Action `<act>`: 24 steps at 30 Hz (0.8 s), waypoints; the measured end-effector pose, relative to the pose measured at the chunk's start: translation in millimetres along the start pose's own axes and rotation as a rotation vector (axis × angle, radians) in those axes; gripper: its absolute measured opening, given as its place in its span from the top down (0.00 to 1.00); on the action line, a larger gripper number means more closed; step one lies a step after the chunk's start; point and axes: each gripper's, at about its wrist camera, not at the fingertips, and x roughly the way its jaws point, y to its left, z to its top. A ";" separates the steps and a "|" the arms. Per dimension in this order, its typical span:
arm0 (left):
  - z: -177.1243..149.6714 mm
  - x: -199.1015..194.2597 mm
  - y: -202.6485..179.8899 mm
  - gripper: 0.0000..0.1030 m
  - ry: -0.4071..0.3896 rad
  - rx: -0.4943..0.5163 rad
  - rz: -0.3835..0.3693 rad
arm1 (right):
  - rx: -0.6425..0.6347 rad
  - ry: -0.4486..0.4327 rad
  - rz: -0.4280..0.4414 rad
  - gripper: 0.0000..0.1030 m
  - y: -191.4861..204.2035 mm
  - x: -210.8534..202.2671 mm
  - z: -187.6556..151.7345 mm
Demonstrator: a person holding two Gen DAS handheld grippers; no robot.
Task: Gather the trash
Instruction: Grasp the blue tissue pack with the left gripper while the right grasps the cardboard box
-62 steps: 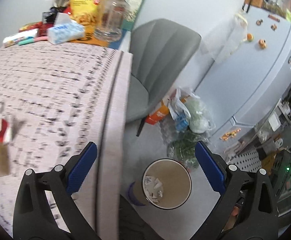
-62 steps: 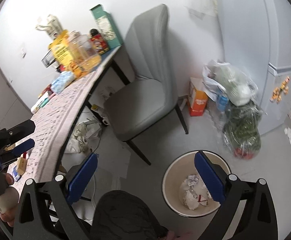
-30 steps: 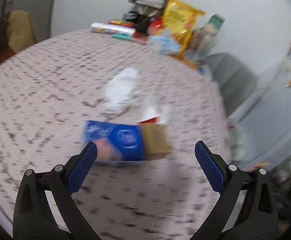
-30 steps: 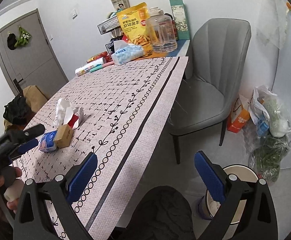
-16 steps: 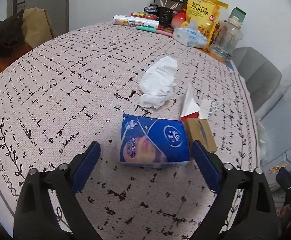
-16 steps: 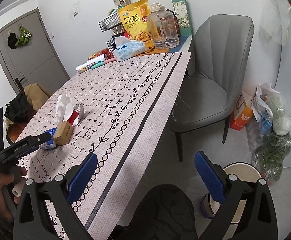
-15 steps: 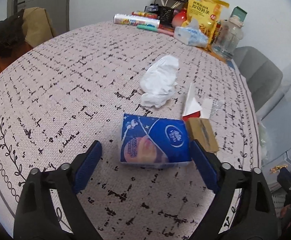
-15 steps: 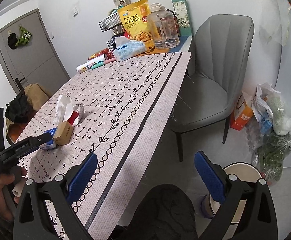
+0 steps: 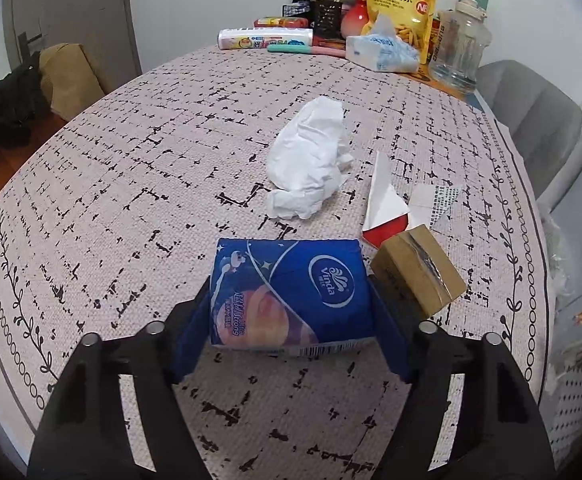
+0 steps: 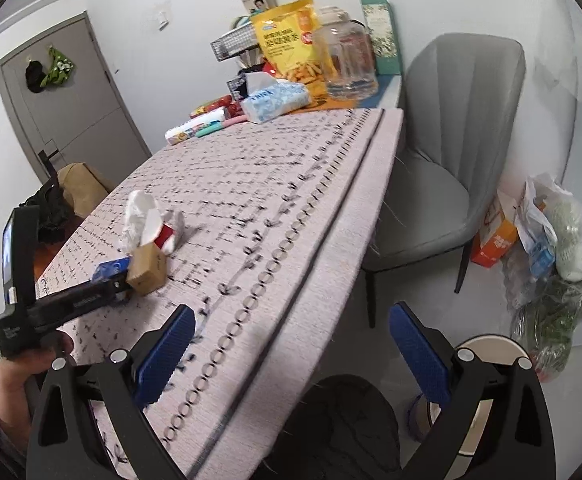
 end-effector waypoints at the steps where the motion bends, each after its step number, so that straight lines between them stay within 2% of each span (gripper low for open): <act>1: -0.2 -1.5 3.1 0.34 -0.005 -0.007 -0.014 | -0.007 -0.001 0.003 0.08 3.5 0.4 1.7; 3: -1.6 -7.8 12.7 0.36 -0.034 -0.036 -0.056 | -0.024 0.002 0.010 0.08 12.1 1.8 4.5; 12: -3.7 -36.8 56.9 0.36 -0.120 -0.104 -0.092 | -0.121 0.057 0.042 0.08 63.9 24.8 9.8; 18: -5.6 -48.7 83.0 0.36 -0.154 -0.159 -0.093 | -0.149 0.105 0.087 0.08 96.5 42.7 15.5; 24: -8.7 -57.5 103.9 0.35 -0.181 -0.198 -0.086 | -0.202 0.132 0.076 0.08 125.9 62.1 19.1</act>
